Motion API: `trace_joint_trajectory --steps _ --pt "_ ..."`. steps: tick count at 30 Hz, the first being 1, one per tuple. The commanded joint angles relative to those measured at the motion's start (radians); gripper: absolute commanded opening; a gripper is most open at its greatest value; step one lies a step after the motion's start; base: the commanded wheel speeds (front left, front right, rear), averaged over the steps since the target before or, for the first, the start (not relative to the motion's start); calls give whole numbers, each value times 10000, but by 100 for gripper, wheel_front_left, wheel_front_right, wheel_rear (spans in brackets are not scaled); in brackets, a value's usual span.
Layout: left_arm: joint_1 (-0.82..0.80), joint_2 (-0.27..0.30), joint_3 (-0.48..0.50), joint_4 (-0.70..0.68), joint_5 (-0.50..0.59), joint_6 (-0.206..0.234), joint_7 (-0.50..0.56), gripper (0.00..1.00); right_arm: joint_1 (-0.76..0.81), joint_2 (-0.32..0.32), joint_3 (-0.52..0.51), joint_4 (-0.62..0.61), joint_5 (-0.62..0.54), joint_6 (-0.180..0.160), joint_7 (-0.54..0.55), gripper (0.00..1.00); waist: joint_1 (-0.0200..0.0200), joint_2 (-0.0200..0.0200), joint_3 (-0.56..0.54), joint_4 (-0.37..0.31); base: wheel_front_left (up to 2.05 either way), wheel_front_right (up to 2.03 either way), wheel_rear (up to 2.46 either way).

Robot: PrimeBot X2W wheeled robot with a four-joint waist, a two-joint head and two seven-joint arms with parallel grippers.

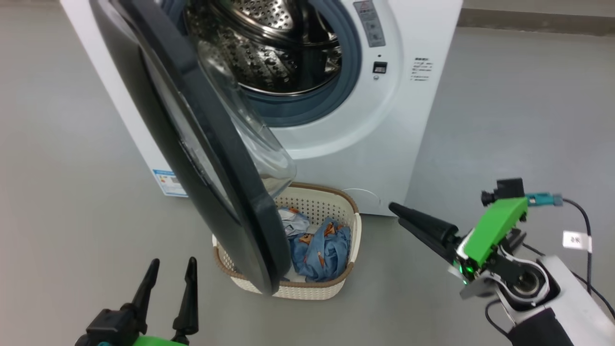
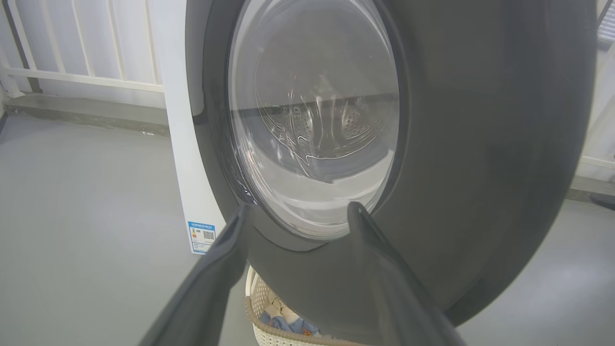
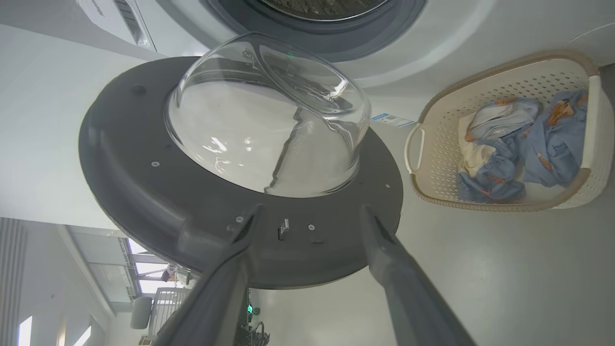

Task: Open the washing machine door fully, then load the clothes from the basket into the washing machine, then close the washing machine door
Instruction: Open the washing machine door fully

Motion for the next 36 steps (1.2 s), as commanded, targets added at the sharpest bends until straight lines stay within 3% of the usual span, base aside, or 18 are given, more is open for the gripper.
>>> trace_joint_trajectory --steps 1,8,16,26,30,36 --pt "-58 126 404 -303 81 5 -65 100 102 -111 195 -274 -73 60 -226 100 0 0 -151 -200 0 0 0" --pt "291 107 764 -458 106 5 -65 100 822 -694 755 -269 -543 60 -1553 100 0 0 -315 -539 0 0 0" --pt "408 90 862 -496 171 4 -65 100 1385 -1423 1229 -399 -1098 60 -4081 100 0 0 -312 -666 0 0 0" --pt "560 24 928 -490 200 4 -65 100 1751 -2589 3161 -93 -2299 60 -7595 100 0 0 -394 -697 0 0 0" --pt "580 5 928 -483 215 4 -65 100 1652 -2838 3682 301 -2721 60 -8242 100 0 0 -451 -694 0 0 0" --pt "619 -20 964 -521 249 4 -65 100 1835 -2591 2104 282 -4655 60 -8315 100 0 0 -469 -682 0 0 0"
